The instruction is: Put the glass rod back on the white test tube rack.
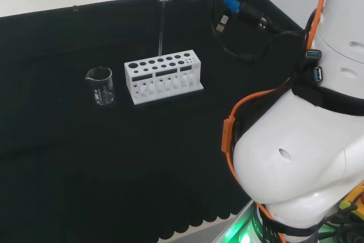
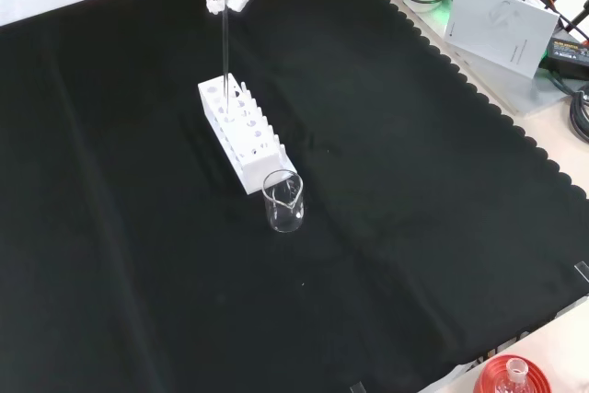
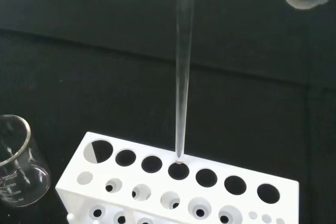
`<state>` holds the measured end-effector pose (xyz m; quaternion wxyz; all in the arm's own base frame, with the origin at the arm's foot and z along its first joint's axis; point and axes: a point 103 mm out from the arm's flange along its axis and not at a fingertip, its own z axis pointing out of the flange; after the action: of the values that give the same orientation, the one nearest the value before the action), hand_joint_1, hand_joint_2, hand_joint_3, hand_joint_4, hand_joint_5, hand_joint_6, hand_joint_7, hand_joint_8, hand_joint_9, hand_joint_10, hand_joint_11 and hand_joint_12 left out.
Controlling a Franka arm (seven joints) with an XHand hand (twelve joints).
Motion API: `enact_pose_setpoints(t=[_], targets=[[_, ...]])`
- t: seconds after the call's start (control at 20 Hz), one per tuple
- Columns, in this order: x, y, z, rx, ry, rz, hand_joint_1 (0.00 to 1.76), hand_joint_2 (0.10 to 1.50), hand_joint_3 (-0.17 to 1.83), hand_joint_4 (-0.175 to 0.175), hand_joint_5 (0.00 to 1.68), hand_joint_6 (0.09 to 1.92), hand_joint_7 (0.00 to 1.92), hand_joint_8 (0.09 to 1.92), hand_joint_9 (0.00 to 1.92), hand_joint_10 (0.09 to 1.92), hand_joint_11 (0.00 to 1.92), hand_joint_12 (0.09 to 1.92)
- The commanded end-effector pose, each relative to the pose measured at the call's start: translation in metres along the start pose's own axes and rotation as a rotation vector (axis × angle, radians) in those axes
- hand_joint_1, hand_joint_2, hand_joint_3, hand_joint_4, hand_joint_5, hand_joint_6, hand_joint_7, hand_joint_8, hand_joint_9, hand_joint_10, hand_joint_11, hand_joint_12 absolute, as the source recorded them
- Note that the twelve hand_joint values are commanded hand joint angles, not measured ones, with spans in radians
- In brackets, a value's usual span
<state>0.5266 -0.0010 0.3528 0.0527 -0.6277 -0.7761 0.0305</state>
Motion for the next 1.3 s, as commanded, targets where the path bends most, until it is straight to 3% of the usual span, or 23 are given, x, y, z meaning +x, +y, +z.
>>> enact_pose_setpoints(t=[0.05,1.0,1.3], targets=[[-0.007,0.005,0.007,0.029,-0.004,0.004,1.33,1.01,-0.17,-0.175,1.46,0.09,1.65,0.09,1.82,0.09,1.68,0.36],[-0.032,0.010,0.015,0.038,0.015,0.041,1.33,1.01,-0.17,-0.175,1.46,0.09,1.65,0.09,1.82,0.09,1.68,0.36],[-0.026,0.016,0.024,0.064,-0.001,0.027,1.33,1.01,-0.17,-0.175,1.46,0.09,1.65,0.09,1.82,0.09,1.68,0.36]])
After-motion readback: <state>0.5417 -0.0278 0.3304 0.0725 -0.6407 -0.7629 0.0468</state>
